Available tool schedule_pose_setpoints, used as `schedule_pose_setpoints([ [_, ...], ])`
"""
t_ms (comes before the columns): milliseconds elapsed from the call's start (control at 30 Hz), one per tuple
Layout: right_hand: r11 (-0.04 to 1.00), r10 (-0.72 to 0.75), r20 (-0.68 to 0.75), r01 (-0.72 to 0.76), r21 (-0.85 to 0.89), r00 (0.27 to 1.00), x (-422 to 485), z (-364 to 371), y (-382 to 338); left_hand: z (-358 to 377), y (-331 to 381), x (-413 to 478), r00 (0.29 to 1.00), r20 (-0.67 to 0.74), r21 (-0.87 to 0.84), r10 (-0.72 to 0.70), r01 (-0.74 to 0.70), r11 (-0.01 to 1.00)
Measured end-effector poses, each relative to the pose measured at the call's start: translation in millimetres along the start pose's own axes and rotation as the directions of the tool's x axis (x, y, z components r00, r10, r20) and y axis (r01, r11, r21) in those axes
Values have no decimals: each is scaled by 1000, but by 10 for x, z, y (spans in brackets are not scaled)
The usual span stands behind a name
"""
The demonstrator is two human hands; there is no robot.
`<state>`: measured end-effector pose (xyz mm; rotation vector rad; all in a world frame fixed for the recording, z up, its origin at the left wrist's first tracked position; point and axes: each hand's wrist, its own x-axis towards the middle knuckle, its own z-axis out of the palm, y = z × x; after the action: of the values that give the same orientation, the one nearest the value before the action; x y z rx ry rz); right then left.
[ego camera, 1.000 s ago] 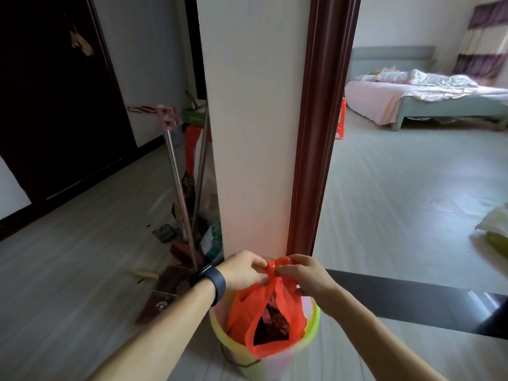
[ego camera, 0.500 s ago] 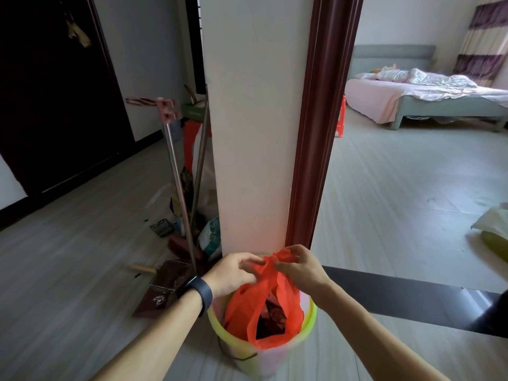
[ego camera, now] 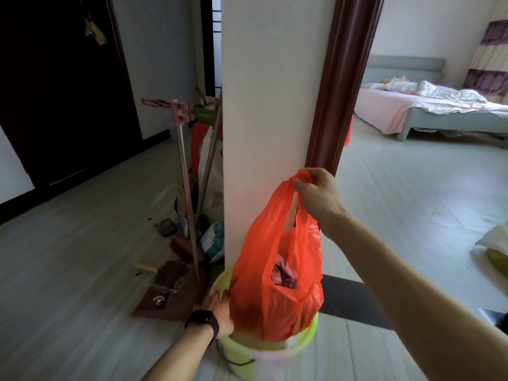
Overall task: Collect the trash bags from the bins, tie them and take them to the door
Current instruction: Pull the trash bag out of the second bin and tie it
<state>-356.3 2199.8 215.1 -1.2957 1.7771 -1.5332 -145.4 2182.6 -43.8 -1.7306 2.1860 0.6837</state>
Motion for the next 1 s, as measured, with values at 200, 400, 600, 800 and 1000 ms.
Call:
schedule_pose_setpoints([
  [200, 992, -60, -200, 80, 98, 978, 49, -762, -488, -1042, 644, -98, 957, -253, -134, 141, -179, 975],
  [400, 985, -121, -288, 150, 81, 950, -54, -1653, -830, -2026, 1704, -348, 781, -355, -491, 514, -624, 608],
  [600, 995, -89, -286, 100, 27, 954, -232, -2107, -481, -2172, 2875, -1098, 608, -249, -642, 753, -686, 342],
  [800, 995, 100, -257, -104, -2, 961, -438, -2132, 476, -1156, 3423, -780, 543, -173, -328, 822, -819, 471],
  [1000, 948, 318, -187, -311, 68, 929, -697, -2438, 1535, -54, 3486, -220, 675, -63, -332, 735, -709, 622],
])
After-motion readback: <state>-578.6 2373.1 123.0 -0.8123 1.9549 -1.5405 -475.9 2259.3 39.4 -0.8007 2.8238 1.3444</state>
